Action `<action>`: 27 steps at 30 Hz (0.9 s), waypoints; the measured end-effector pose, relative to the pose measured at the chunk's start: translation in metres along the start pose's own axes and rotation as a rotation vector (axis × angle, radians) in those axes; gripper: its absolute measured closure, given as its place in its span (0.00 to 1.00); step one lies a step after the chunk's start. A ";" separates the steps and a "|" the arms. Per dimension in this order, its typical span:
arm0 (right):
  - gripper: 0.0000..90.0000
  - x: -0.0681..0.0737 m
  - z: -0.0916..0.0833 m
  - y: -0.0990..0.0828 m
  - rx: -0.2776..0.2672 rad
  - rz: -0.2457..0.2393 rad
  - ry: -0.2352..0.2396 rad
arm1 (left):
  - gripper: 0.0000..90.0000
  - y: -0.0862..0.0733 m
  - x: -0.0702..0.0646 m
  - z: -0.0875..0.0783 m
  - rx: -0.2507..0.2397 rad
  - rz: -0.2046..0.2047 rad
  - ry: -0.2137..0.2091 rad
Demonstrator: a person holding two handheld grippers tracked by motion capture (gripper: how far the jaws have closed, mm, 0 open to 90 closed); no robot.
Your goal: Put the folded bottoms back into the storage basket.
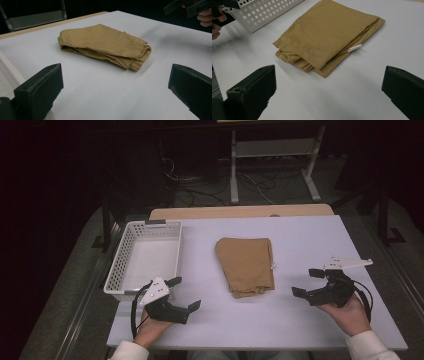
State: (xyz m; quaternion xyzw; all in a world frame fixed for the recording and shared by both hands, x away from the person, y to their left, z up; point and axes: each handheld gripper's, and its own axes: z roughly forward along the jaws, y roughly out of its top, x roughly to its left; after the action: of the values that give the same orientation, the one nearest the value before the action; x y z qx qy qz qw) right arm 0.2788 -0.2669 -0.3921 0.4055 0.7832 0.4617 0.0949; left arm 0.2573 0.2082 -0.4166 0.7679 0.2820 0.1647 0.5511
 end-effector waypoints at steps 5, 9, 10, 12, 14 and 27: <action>0.00 0.000 0.002 0.005 0.008 -0.003 0.003 | 0.00 0.000 0.000 0.000 -0.003 -0.002 -0.002; 0.00 0.000 0.005 0.011 0.019 -0.002 0.008 | 0.00 0.000 0.000 0.000 -0.002 -0.001 -0.002; 0.00 0.000 0.006 0.012 0.023 -0.001 0.008 | 0.00 0.000 0.000 0.000 -0.002 -0.001 -0.002; 0.00 0.000 0.007 0.014 0.022 -0.003 0.011 | 0.00 0.000 0.000 0.000 -0.001 -0.001 -0.002; 0.00 0.001 0.009 0.017 0.024 -0.004 0.012 | 0.00 0.000 -0.001 0.000 -0.001 -0.001 -0.002; 0.00 0.005 0.021 0.028 0.023 -0.014 0.022 | 0.00 0.000 0.000 -0.001 -0.003 0.000 -0.002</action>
State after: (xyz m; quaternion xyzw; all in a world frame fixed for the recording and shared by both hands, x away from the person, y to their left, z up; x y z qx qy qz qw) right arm 0.3021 -0.2430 -0.3798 0.3958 0.7923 0.4565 0.0849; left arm 0.2568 0.2085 -0.4164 0.7672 0.2812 0.1642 0.5526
